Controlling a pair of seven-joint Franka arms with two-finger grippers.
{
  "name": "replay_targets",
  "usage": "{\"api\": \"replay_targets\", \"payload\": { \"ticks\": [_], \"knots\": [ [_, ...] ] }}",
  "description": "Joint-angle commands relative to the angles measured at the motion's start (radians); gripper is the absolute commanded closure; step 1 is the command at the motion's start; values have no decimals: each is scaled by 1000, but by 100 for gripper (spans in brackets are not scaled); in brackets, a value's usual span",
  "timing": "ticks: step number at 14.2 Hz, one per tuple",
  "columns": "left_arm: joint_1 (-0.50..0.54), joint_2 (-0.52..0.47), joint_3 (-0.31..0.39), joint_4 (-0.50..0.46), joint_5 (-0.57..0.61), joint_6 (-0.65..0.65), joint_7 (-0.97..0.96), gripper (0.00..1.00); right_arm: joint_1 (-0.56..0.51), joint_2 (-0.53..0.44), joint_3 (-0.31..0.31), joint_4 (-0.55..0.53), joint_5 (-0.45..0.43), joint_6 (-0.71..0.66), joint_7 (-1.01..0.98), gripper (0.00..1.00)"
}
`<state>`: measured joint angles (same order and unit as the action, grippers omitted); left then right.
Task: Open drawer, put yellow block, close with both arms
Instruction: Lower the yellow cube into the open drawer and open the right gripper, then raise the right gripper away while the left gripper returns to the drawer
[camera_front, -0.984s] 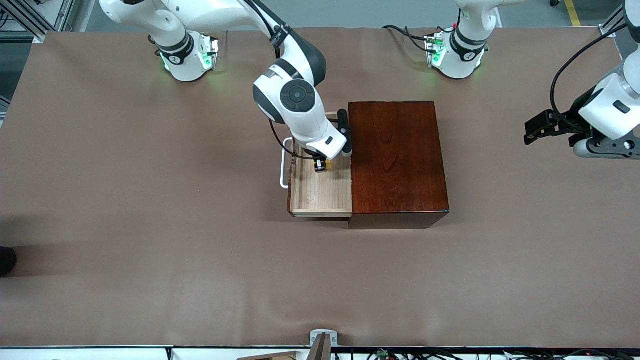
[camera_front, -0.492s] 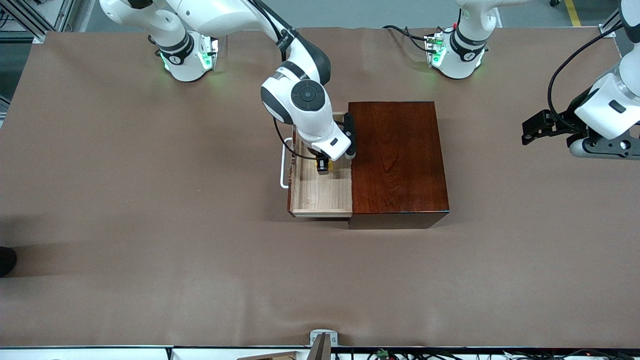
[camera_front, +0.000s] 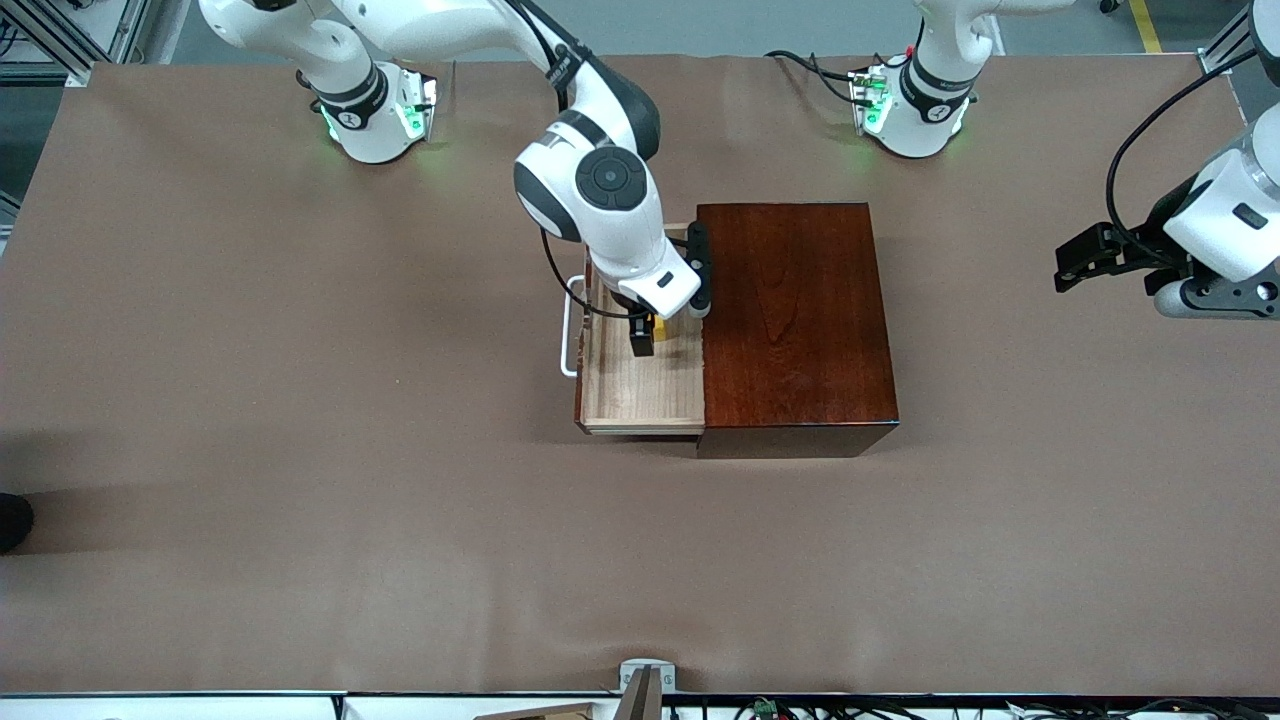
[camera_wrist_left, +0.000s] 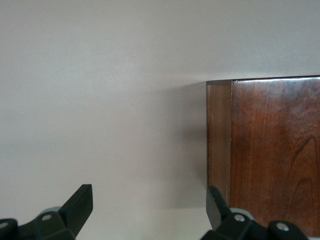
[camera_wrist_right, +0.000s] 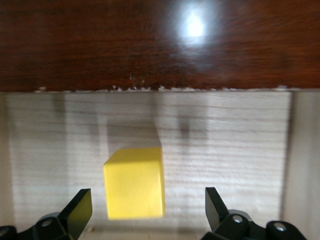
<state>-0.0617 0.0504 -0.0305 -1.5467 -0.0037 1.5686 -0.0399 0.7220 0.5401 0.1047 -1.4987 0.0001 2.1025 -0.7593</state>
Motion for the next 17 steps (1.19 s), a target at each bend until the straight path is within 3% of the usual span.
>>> {"api": "replay_targets", "payload": {
  "ticks": [1, 8, 12, 14, 17],
  "knots": [
    [-15, -4, 7, -1, 2, -1, 5, 0, -27, -77, 4, -14, -14, -67, 20, 0],
    [-52, 32, -2, 28, -15, -1, -35, 0, -297, -190, -13, -15, -14, -237, 84, 0],
    [-124, 61, -112, 45, -42, 4, -38, 0, -481, -212, -16, -15, -14, -245, 101, 0],
    [-180, 84, -170, 50, -36, 13, -46, 0, -522, -241, -17, -21, -12, -262, 133, 0],
    [-330, 137, -195, 74, -7, 42, -46, 0, -581, -288, -48, -21, -17, -276, 238, 0]
  ]
}}
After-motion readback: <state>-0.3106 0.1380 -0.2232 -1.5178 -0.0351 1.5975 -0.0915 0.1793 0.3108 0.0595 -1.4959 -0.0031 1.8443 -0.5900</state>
